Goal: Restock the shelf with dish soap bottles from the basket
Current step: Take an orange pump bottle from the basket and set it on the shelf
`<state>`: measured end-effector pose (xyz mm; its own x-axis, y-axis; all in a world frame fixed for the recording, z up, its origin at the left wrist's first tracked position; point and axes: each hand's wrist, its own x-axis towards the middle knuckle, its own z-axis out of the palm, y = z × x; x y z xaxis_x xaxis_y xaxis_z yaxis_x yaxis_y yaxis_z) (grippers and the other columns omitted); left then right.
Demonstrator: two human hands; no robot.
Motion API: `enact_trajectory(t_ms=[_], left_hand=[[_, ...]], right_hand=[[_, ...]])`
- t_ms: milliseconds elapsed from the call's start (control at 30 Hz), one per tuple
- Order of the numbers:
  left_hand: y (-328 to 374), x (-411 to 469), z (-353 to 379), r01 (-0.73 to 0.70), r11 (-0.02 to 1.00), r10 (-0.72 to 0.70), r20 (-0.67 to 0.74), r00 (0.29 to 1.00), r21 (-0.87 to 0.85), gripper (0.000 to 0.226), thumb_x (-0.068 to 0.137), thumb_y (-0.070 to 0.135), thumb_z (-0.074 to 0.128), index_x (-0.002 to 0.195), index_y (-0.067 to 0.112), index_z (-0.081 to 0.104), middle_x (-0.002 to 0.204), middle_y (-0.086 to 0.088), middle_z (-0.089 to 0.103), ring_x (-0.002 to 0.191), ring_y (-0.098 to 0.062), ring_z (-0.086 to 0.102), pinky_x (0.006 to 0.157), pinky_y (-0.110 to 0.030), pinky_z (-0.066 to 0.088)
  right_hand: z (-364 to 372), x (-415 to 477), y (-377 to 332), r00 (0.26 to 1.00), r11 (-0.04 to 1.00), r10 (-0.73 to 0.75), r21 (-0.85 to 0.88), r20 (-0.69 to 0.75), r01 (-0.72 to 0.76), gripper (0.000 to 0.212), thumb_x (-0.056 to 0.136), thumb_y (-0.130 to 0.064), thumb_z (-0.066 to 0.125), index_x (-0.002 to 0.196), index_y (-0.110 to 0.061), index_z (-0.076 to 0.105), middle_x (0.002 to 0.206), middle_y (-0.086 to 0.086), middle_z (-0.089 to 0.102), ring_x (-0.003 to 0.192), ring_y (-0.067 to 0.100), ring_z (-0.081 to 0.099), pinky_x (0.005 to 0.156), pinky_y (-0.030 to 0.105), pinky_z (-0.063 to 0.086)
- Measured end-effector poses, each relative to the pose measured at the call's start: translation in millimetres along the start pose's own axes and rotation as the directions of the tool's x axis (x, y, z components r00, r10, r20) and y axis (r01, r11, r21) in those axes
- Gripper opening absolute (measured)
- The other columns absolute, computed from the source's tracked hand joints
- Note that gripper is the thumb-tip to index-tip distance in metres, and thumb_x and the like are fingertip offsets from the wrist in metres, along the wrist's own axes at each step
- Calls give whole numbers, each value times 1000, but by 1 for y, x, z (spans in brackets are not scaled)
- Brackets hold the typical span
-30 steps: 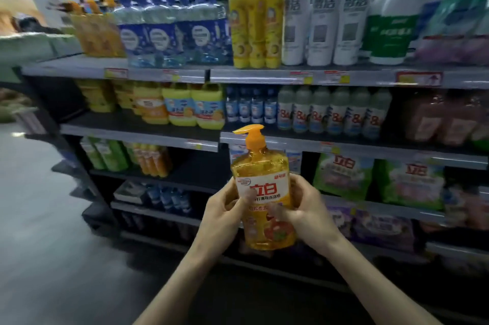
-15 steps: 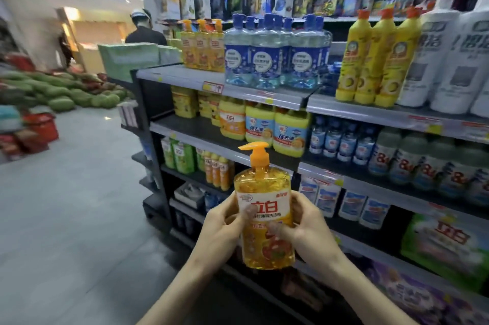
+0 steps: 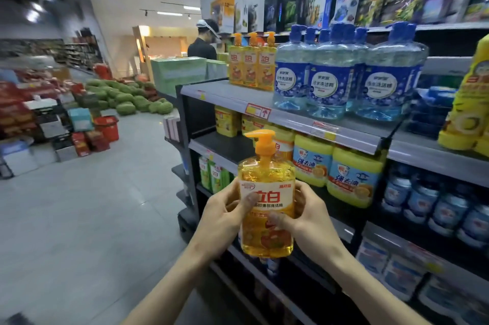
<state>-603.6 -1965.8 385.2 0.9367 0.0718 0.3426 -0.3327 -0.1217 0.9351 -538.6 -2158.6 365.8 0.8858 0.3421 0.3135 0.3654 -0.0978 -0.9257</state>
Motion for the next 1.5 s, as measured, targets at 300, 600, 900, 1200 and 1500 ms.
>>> enact_trajectory(t_ms=[300,600,900,1200,1500], left_hand=[[-15,85,-75,-2,1000,5,-91,996,26,33,103,45,63,134,35,67,126,10,77,117,-12,74,91,-27,63],[-14,174,-194,-107,993,108,-15,994,54,30,103,41,64,132,40,69,126,12,77,118,-5,72,89,-15,58],[-22,263,-264,-234,972,234,71,970,-12,48,98,48,71,143,34,61,133,7,74,125,-13,70,98,-23,58],[-39,367,-287,-374,925,378,89,921,-68,47,100,32,70,146,32,60,137,5,72,129,-17,68,101,-25,56],[-39,487,-310,-562,826,559,61,827,37,53,102,26,68,152,13,54,141,5,70,133,-20,65,108,-34,54]], right_hand=[[44,123,-4,993,996,-80,-34,92,83,72,76,-39,91,138,-29,56,124,-11,74,115,9,72,95,40,63],[130,236,-23,984,986,-167,-14,58,168,74,76,-33,93,139,-27,55,126,-6,74,118,15,71,96,44,62],[167,325,-36,944,942,-331,-63,-9,330,70,80,-25,91,138,-33,53,124,-15,74,114,8,73,88,25,63],[162,430,-31,865,864,-499,-106,-48,493,72,82,-23,91,140,-37,51,131,-12,71,122,12,70,95,27,61],[162,540,-40,743,742,-653,-324,-150,587,77,74,-32,88,139,-30,48,122,-31,67,113,-9,67,90,10,55]])
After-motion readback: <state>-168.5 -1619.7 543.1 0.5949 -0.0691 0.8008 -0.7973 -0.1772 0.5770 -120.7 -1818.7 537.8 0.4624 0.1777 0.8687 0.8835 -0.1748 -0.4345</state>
